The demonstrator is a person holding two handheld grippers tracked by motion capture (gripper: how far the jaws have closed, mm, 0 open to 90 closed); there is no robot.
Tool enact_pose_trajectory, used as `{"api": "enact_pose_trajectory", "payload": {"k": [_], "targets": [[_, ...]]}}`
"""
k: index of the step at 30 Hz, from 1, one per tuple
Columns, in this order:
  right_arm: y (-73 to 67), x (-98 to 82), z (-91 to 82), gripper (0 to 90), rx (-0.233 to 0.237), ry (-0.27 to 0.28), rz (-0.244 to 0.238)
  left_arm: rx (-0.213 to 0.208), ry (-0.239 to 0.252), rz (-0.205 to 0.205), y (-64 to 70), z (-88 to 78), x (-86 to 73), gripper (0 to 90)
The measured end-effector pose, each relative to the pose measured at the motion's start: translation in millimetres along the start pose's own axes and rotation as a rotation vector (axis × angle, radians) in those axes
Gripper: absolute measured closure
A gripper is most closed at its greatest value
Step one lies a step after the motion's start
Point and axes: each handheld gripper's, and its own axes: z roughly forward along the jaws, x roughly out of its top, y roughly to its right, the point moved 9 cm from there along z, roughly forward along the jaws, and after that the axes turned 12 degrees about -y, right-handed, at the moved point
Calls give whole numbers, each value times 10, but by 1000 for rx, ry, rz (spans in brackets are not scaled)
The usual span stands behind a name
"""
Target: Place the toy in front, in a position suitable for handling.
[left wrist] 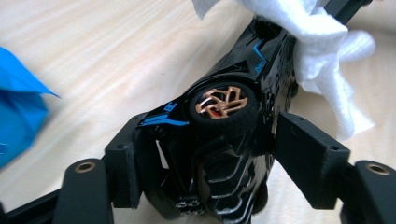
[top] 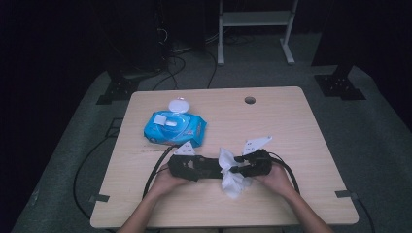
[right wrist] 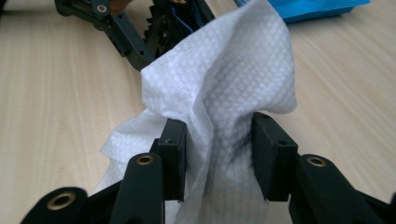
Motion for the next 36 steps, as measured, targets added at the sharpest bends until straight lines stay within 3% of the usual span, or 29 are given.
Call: {"api": "enact_pose_trajectory", "payload": {"k": [6,9,13,20,21,24,26,30,34,36], "targets": [[84,-23,-30,603,-48,-6,23,40,26,64,13,-54,3,447],[95,-30,-45,593,-49,-6,30,35,27,70,27,-58,2,461],[80,-29,-105,566,-57,-3,40,-1,39,83,91,-90,9,469],[55,-41,-178,563,-75,-2,39,-12,38,92,123,-110,1,481],[50,-28,-217,616,-78,11,42,-22,42,90,125,-116,-2,520],[38,-2,-255,657,-88,20,41,-28,41,90,131,-121,-4,533],[4,65,-304,755,-92,34,31,-35,43,89,144,-118,-1,540],[-55,238,-330,836,-95,63,20,-18,43,117,180,-101,11,559],[-126,397,-269,842,-82,84,18,-23,43,122,200,-93,14,560],[-196,464,-95,775,-72,34,7,-33,41,117,206,-91,10,553]]}}
